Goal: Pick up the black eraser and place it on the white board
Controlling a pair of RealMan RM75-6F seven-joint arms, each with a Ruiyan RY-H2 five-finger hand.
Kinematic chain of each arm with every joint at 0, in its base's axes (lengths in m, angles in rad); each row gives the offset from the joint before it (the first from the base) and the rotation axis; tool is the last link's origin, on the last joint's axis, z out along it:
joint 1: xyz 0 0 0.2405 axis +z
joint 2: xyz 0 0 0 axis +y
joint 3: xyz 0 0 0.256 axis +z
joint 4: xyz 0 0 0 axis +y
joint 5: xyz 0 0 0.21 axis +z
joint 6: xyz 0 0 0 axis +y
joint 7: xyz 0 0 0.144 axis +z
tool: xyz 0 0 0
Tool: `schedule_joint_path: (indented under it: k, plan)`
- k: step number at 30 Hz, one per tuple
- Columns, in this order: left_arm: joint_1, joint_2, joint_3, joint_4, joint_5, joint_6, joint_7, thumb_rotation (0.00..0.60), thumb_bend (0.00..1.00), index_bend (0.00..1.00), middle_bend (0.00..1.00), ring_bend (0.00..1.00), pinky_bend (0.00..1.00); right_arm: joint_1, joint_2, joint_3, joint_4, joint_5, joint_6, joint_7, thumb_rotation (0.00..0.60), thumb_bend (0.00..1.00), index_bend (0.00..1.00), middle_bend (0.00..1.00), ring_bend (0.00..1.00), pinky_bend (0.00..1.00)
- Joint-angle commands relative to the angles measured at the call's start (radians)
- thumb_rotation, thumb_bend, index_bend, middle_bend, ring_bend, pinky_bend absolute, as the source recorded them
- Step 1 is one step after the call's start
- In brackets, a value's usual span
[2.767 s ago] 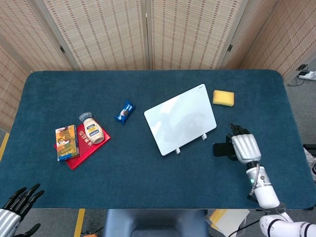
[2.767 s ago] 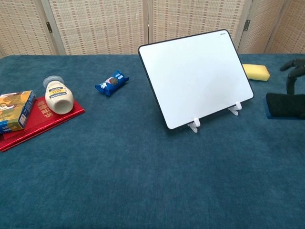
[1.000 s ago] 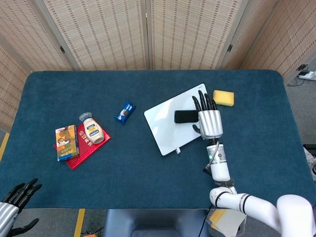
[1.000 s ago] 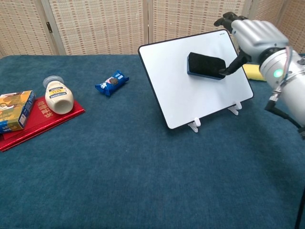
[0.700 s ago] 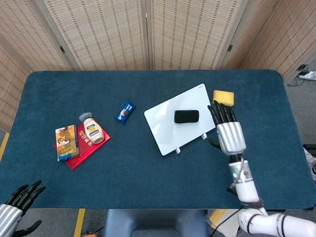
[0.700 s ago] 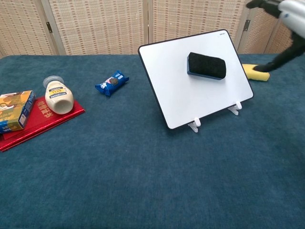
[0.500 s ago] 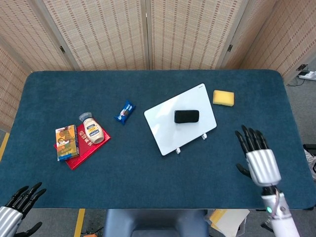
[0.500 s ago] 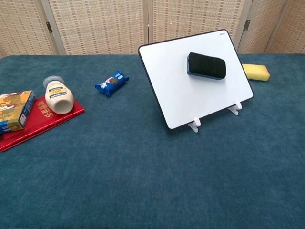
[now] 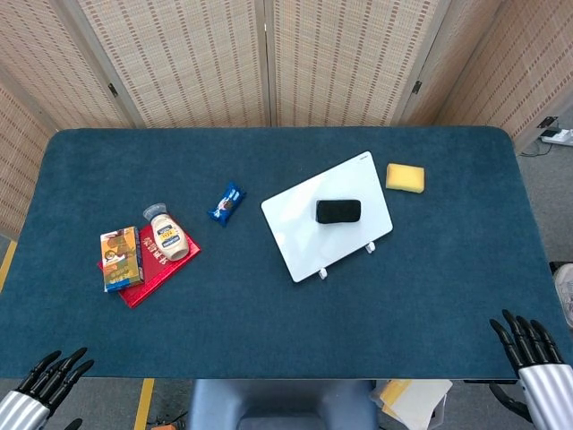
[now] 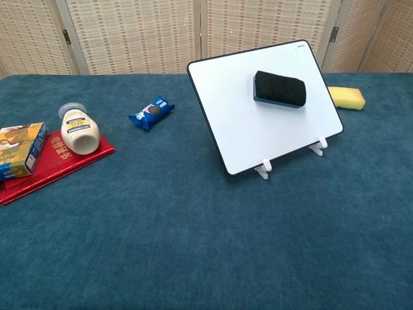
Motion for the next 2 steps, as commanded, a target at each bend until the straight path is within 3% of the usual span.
schedule_joint_path:
  k: [1,2]
  plan:
    - [0.003,-0.002,0.000,0.000,0.000,0.001,0.006,0.600,0.26,0.09,0.06,0.19,0.14,-0.035,0.011,0.009,0.043,-0.037,0.033,0.048,0.600,0.18,0.00,0.00,0.00,0.06]
    - [0.005,-0.003,0.000,0.001,0.000,0.002,0.010,0.600,0.26,0.09,0.06,0.19,0.14,-0.037,0.011,0.013,0.046,-0.041,0.031,0.049,0.600,0.18,0.00,0.00,0.00,0.06]
